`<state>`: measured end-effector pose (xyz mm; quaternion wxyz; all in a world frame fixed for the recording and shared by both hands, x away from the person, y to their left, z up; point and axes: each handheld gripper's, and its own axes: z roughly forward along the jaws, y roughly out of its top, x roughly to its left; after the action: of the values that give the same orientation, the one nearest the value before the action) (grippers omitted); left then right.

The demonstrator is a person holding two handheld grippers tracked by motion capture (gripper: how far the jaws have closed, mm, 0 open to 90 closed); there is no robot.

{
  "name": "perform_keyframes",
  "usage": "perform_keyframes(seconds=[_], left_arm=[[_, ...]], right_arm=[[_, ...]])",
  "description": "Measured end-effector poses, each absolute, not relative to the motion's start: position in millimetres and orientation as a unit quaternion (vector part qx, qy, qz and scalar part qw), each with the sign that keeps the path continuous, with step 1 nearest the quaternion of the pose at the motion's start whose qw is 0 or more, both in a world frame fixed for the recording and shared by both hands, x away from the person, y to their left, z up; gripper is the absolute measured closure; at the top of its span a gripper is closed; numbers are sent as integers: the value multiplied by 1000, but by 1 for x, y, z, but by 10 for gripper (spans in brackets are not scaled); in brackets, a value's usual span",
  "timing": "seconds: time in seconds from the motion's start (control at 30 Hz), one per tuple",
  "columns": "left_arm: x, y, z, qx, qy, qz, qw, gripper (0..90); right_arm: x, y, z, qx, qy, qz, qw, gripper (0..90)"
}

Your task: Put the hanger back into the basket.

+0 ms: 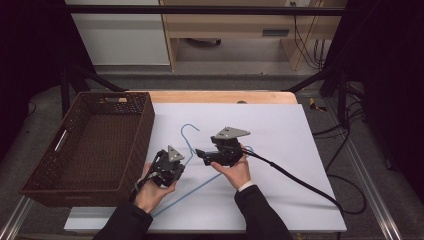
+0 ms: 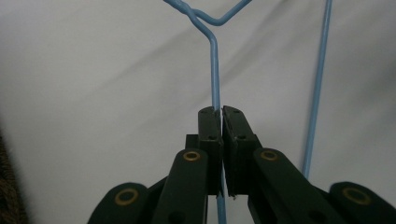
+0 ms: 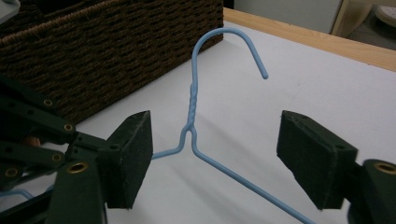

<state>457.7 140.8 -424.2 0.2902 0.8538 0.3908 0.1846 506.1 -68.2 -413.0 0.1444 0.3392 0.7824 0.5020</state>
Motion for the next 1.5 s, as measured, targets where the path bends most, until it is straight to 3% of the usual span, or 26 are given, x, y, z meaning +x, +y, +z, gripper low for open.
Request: perform_keyframes(seconds=[0.4,0.57,1.03,1.33,1.37,1.4,1.5], left_arm=[[456,140,-424,854,387,185,295,868],[456,140,-423,855,386,185,294,868],[454,138,-425,856,383,184,294,867],[455,138,-425,857,379,180,300,860],[455,139,-424,858,377,174,303,830],[456,139,-423,857,377,170,308,740],[457,139,-424,856,381,164,308,660]], right_arm=[[521,-35,-423,340,794,488,129,455],[525,-29,-430,350,792,486,119,585],[531,-22,-434,361,790,484,106,833],[531,-22,-433,373,787,480,102,858],[530,-22,-433,372,788,480,102,859],[530,-22,-433,370,787,483,104,859],[528,-22,-432,371,787,483,101,859]])
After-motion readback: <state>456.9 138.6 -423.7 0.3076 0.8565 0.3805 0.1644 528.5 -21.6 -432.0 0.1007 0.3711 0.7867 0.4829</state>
